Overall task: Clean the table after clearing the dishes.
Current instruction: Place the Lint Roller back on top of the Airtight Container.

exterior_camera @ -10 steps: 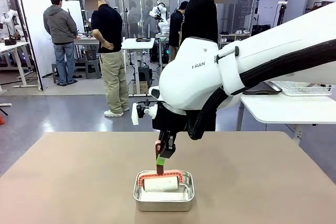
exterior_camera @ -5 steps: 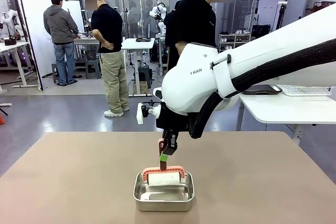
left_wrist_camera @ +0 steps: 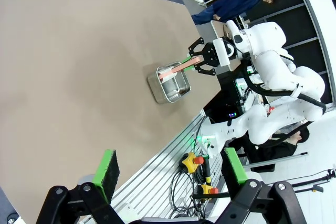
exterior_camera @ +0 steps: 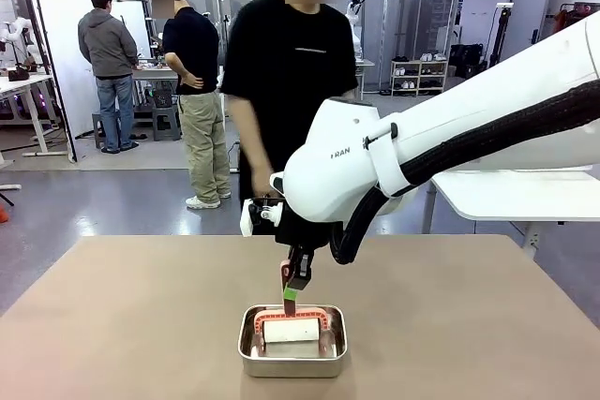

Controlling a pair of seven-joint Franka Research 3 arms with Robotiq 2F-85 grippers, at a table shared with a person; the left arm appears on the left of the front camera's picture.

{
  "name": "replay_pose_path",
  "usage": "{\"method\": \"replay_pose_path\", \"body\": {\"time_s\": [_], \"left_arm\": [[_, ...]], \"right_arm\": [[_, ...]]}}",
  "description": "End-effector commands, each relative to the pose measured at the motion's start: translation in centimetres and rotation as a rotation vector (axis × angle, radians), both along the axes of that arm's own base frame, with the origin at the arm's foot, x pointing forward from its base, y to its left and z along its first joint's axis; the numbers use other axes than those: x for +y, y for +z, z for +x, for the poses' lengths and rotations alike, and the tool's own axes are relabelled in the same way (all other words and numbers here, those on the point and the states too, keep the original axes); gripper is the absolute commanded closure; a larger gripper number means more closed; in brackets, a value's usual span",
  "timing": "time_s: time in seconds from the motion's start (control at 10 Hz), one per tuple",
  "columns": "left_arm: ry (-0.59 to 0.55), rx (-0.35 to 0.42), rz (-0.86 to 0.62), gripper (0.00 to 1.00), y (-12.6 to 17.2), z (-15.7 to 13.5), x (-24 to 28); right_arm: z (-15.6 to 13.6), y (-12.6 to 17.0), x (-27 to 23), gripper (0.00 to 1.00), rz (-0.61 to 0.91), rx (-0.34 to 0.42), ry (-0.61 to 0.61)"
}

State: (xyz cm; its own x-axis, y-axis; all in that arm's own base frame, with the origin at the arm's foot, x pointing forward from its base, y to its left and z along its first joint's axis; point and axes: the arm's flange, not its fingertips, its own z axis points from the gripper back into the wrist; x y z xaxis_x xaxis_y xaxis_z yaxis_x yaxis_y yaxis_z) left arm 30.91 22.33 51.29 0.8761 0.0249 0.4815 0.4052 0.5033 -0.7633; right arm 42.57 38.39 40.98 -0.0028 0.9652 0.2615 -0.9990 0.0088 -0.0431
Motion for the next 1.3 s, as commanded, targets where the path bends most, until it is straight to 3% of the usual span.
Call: {"method": "replay_pose_path", "body": {"time_s": [0.0,0.3,0.6,1.0,1.2], "left_arm": [[-0.006,-0.011,-0.002,0.0,0.2,-0.4,0.1],[-0.006,-0.011,-0.002,0.0,0.2,-0.4,0.1],[-0.006,-0.011,-0.002,0.0,0.2,-0.4,0.1],[-0.006,-0.011,-0.002,0.0,0.2,-0.4,0.1],[-0.006,-0.011,-0.002,0.0,0.2,-0.4,0.1]], "right_arm": [[-0.2,-1.1,-0.1,0.78,-0.002,-0.024,-0.044],[-0.1,-2.5,-0.5,0.78,-0.01,-0.001,-0.048],[-0.2,-1.2,-0.5,0.75,-0.007,-0.013,-0.049],[0.0,0.0,-0.7,0.0,-0.014,-0.01,-0.066],[-0.1,1.2,-0.8,0.0,-0.002,-0.011,-0.073]]}}
